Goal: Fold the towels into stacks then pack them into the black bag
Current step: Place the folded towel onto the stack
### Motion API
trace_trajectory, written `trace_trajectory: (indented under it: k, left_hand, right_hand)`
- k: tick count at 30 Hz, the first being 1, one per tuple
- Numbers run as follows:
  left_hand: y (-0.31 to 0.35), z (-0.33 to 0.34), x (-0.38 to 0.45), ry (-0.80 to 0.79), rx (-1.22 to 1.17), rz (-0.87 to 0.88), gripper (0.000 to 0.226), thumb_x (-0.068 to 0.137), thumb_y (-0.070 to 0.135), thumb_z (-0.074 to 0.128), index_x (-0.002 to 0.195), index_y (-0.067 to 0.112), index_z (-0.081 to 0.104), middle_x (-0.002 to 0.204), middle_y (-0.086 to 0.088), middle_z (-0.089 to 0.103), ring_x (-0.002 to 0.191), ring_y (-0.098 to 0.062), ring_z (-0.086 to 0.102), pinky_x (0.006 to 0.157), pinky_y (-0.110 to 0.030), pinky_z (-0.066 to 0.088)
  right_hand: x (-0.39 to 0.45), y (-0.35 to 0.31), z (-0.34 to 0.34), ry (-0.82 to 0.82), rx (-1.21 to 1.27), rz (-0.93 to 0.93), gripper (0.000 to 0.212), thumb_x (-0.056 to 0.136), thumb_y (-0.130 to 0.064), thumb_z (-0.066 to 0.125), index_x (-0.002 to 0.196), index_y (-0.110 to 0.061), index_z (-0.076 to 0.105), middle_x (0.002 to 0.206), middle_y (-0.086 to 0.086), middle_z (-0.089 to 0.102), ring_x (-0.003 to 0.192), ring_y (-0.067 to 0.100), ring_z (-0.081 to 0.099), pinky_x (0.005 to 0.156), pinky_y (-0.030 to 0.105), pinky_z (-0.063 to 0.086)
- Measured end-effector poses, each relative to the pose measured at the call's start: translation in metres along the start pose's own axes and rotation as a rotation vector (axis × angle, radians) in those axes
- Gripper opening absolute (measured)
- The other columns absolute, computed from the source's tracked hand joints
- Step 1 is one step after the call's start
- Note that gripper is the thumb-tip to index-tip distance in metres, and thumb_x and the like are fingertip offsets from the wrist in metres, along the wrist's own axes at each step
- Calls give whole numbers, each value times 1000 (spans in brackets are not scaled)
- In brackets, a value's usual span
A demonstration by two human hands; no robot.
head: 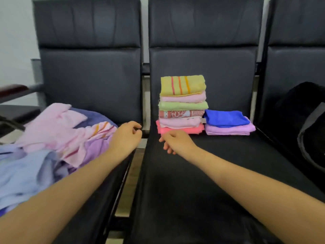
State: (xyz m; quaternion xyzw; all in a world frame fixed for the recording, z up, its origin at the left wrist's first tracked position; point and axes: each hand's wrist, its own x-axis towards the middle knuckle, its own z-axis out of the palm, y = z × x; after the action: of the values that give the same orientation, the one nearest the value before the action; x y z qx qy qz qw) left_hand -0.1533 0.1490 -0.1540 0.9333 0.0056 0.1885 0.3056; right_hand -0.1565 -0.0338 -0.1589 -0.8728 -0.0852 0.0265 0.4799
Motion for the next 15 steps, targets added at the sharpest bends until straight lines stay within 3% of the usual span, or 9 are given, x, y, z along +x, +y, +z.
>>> trace_trajectory:
  k: [5, 8, 12, 15]
  left_hand:
    - [-76, -77, -14, 291, 73, -43, 27, 86, 19, 48, 101, 11, 69, 98, -12, 66, 94, -30, 58, 84, -36, 41]
    - [-127, -112, -31, 390, 134, -130, 35, 79, 25, 45, 101, 14, 70, 98, -15, 64, 97, -34, 56, 87, -42, 44]
    - [-182, -125, -59, 298, 279, -354, 37, 87, 37, 46, 111, 16, 66, 109, -19, 60, 105, -40, 50, 88, -47, 44]
    - [-208, -116, -74, 91, 387, -448, 55, 92, 51, 46, 131, 12, 50, 123, -22, 54, 113, -41, 49, 94, -46, 40]
  right_hand:
    - [10, -21, 67, -122, -125, -36, 32, 93, -25, 48, 88, -1, 69, 63, 0, 64, 53, 13, 56, 56, 25, 44]
    - [18, -35, 101, -135, -132, -52, 34, 92, -27, 51, 85, 2, 67, 69, 10, 68, 58, 17, 57, 66, 34, 51]
    - [19, -68, 143, -156, -144, -136, 31, 92, -23, 49, 74, 0, 60, 84, 23, 66, 66, 23, 55, 64, 37, 50]
    - [17, -89, 173, -264, -149, -184, 30, 94, -28, 50, 93, -3, 65, 92, 14, 68, 75, 21, 59, 71, 36, 52]
